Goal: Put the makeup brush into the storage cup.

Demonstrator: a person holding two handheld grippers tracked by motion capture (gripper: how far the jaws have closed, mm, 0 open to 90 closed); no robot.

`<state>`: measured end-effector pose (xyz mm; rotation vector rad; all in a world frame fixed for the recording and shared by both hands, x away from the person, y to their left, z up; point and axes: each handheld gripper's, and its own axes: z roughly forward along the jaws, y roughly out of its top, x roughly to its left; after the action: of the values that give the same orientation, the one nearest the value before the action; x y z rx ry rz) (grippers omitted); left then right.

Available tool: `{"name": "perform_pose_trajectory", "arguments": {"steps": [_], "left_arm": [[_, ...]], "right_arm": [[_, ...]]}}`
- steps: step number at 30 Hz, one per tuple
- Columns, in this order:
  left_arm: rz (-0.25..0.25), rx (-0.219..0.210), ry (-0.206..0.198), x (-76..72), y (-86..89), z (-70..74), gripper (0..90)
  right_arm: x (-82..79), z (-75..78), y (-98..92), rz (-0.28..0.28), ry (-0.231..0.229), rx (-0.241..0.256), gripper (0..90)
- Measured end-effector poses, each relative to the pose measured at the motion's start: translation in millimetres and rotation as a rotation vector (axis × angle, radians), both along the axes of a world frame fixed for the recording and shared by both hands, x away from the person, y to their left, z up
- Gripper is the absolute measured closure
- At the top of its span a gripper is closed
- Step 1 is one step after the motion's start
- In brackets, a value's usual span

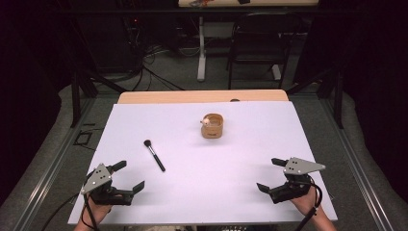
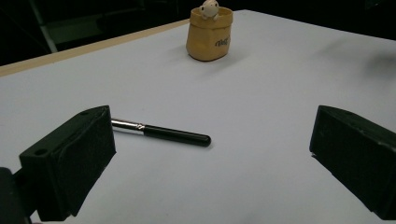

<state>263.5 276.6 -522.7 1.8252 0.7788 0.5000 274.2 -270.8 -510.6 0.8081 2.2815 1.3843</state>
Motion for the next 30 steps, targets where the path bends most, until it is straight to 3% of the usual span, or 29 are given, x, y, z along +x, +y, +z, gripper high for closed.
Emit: {"name": "perform_pose_trajectory", "arguments": {"steps": [4,11,14,20,30], "left_arm": [[0.007,0.02,0.02,-0.7,-3.9,0.1,0.1],[0.053,0.048,0.019,-1.4,-7.7,3.4,0.0],[0.059,0.037,0.026,0.2,-10.4,4.3,0.0],[0.065,0.056,0.044,6.5,-20.0,4.7,0.0],[0.142,0.072,0.106,16.5,-32.4,7.0,0.0]], "right_arm": [[0.6,0.5,0.9,0.001,-0.001,0.004,0.0],[3.0,-0.3,4.5,0.017,0.002,-0.002,0.0],[3.5,-0.4,5.3,0.019,0.002,0.0,0.0],[3.6,-0.3,5.5,0.016,0.004,-0.004,0.0],[3.1,-0.5,5.3,0.011,0.01,-0.013,0.0]]}}
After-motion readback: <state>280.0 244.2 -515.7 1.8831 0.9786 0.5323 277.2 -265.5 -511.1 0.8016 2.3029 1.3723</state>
